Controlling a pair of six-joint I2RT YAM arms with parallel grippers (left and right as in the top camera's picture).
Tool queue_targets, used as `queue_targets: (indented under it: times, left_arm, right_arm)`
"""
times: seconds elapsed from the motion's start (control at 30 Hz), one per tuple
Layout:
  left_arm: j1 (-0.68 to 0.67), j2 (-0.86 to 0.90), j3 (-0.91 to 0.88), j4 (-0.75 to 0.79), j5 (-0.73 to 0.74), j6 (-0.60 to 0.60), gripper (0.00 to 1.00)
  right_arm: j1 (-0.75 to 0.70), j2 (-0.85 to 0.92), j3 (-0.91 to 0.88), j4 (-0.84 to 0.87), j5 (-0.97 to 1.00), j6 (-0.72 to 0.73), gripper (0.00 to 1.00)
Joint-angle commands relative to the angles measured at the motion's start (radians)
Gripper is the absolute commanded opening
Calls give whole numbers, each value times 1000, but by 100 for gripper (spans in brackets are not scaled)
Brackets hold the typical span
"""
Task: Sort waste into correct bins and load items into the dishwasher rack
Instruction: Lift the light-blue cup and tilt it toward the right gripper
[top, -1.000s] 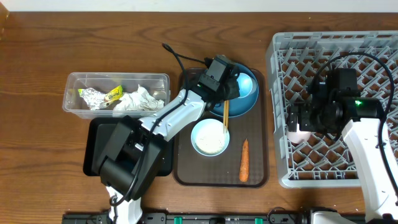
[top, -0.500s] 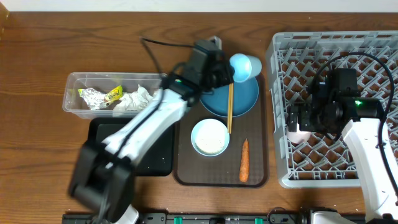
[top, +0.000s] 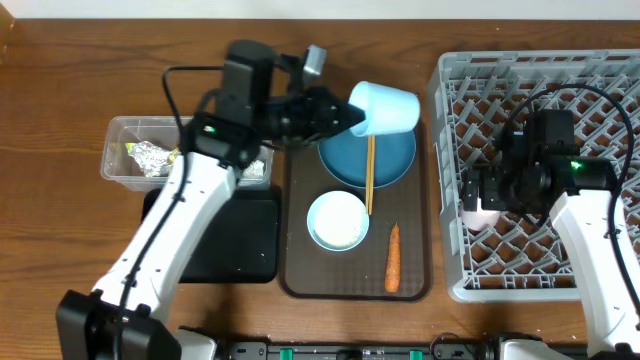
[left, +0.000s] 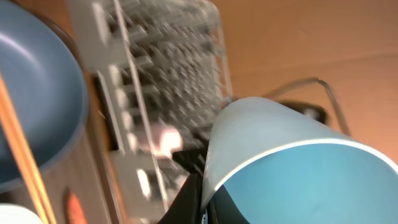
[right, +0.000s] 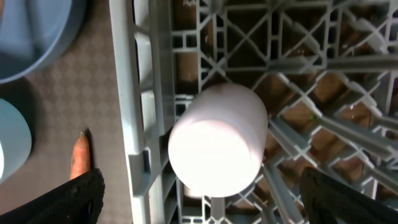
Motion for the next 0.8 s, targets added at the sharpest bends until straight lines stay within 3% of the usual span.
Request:
queue_targets:
  times: [0.0, 0.23, 0.4, 0.63, 0.77]
  left_arm:
    - [55, -5, 3, -19, 276, 6, 6]
    - [83, -5, 3, -22, 403, 56, 6]
    - [80, -5, 3, -23, 406, 56, 6]
    - [81, -5, 3, -23, 409, 56, 6]
    - [82, -5, 3, -22, 426, 56, 6]
  right_arm:
    - [10, 6, -2, 18, -15, 4, 99]
    - [10, 6, -2, -63, -254, 109, 99]
    - [7, 5, 0, -48, -560, -4, 99]
    - [-54, 2, 8, -58, -743, -55, 94]
    - [-115, -3, 8, -92, -999, -251, 95]
